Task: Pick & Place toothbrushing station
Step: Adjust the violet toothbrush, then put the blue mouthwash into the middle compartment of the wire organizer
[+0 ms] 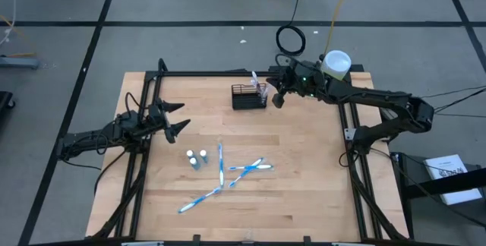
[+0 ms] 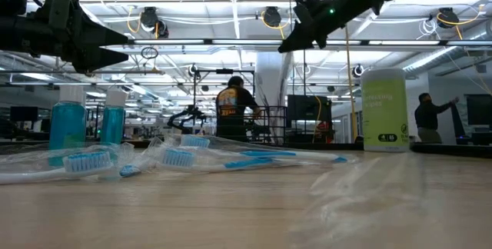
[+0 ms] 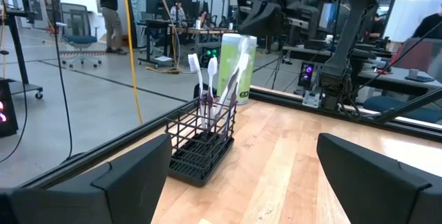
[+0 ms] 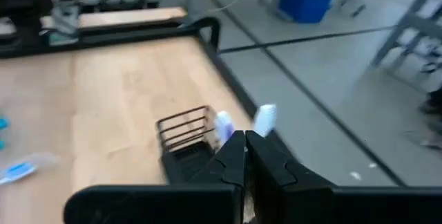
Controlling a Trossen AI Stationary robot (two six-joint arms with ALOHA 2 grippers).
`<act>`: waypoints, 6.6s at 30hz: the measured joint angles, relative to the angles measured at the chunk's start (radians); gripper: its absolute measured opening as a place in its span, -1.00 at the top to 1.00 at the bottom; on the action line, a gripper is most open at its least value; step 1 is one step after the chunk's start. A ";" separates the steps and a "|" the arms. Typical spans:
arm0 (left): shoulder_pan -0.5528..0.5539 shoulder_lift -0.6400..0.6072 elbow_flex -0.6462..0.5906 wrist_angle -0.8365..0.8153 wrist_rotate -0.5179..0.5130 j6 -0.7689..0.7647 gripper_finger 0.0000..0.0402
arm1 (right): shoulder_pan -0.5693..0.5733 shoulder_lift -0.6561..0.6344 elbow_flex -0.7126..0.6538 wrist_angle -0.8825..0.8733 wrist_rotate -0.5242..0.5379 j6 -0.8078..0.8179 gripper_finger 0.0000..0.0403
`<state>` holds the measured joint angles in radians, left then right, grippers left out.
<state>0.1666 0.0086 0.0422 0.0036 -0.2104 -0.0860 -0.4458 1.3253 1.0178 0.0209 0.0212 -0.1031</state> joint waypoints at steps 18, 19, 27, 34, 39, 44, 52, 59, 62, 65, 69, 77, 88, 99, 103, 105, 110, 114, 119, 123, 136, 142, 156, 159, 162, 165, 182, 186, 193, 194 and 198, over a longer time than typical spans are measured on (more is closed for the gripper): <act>0.000 0.000 0.000 0.000 0.000 0.000 -0.83 | 0.000 0.046 0.051 -0.150 -0.014 -0.008 1.00; 0.000 0.000 0.000 0.000 0.000 0.000 -0.83 | 0.000 0.055 0.051 -0.155 -0.027 -0.004 1.00; 0.000 0.000 0.000 0.000 0.000 0.000 -0.83 | 0.000 0.097 0.051 -0.143 -0.019 -0.012 1.00; 0.000 0.000 0.000 0.000 0.000 0.000 -0.83 | 0.000 0.086 0.051 -0.136 -0.016 -0.014 0.75; 0.000 0.000 0.000 0.000 0.000 0.000 -0.83 | 0.001 0.059 0.050 -0.139 0.032 0.014 0.37; 0.000 0.000 0.000 0.000 0.000 0.000 -0.83 | 0.000 -0.012 0.050 -0.180 0.035 0.019 0.08; 0.000 0.000 0.000 0.000 0.000 0.000 -0.83 | 0.024 -0.196 0.025 -0.240 0.029 0.192 -0.05; 0.000 0.000 0.000 0.000 0.000 0.000 -0.83 | 0.135 -0.376 -0.185 -0.202 0.027 0.299 0.00; 0.000 0.000 0.000 0.000 0.000 0.000 -0.83 | 0.233 -0.442 -0.323 -0.082 -0.055 0.345 0.01; 0.000 0.000 0.000 0.000 0.000 0.000 -0.83 | 0.330 -0.480 -0.468 0.128 -0.163 0.352 0.01; 0.000 0.000 0.000 0.000 0.000 0.000 -0.83 | 0.423 -0.490 -0.624 0.388 -0.260 0.325 0.01; 0.000 0.000 0.000 0.000 0.000 0.000 -0.83 | 0.465 -0.542 -0.815 0.559 -0.313 0.240 0.03; 0.000 0.000 0.000 0.000 0.000 0.000 -0.83 | 0.349 -0.930 -0.851 0.193 -0.312 0.180 0.06; 0.000 0.000 0.000 0.001 -0.005 -0.163 -0.83 | 0.240 -1.132 -0.851 0.071 -0.117 0.137 0.13; 0.000 0.000 0.000 -0.002 -0.008 -0.178 -0.83 | 0.212 -1.163 -0.851 0.068 -0.048 0.141 0.15; 0.000 0.000 0.000 -0.017 -0.008 -0.179 -0.83 | 0.203 -1.177 -0.851 0.064 -0.047 0.141 0.15; 0.000 0.013 0.001 -0.037 0.001 -0.222 -0.83 | 0.186 -1.200 -0.851 0.057 -0.031 0.129 0.15; 0.000 0.074 0.001 -0.043 0.099 -0.268 -0.83 | 0.184 -1.207 -0.851 0.074 0.076 0.116 0.15; -0.007 0.194 0.039 -0.069 0.269 -0.376 -0.83 | 0.184 -1.207 -0.851 0.079 0.108 0.117 0.15; -0.055 0.342 0.138 -0.212 0.212 -0.384 -0.83 | 0.185 -1.207 -0.851 0.079 0.109 0.117 0.15; -0.298 0.932 0.522 -0.262 0.205 -0.423 -0.83 | 0.185 -1.207 -0.851 0.079 0.109 0.117 0.15; -0.374 1.094 0.739 -0.464 0.130 -0.444 -0.83 | 0.185 -1.207 -0.851 0.079 0.109 0.117 0.15; -0.386 1.433 0.913 -0.794 0.157 -0.775 -0.83 | 0.185 -1.206 -0.851 0.079 0.109 0.117 0.15; -0.375 1.462 0.913 -0.793 0.158 -0.827 -0.83 | 0.185 -1.206 -0.851 0.079 0.109 0.117 0.15; -0.355 1.475 0.913 -0.787 0.157 -0.892 -0.83 | 0.185 -1.206 -0.851 0.079 0.109 0.117 0.15; -0.338 1.476 0.913 -0.780 0.157 -0.956 -0.83 | 0.185 -1.206 -0.851 0.079 0.109 0.117 0.15; -0.322 1.476 0.913 -0.727 0.206 -0.827 -0.83 | 0.185 -1.206 -0.851 0.079 0.109 0.117 0.15; -0.322 1.476 0.913 -0.710 0.226 -0.824 -0.83 | 0.185 -1.206 -0.851 0.079 0.109 0.117 0.15; -0.287 1.476 0.913 -0.814 0.289 -0.884 -0.83 | 0.185 -1.206 -0.851 0.079 0.109 0.117 0.15; -0.281 1.476 0.913 -0.834 0.288 -0.896 -0.83 | 0.185 -1.206 -0.851 0.079 0.109 0.117 0.15; -0.272 1.476 0.913 -0.881 0.288 -0.920 -0.83 | 0.185 -1.206 -0.851 0.079 0.109 0.117 0.15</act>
<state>-0.1055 1.4841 0.9554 -0.8775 0.0780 -1.0059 -0.2611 0.1192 0.1673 0.0998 0.1299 0.0139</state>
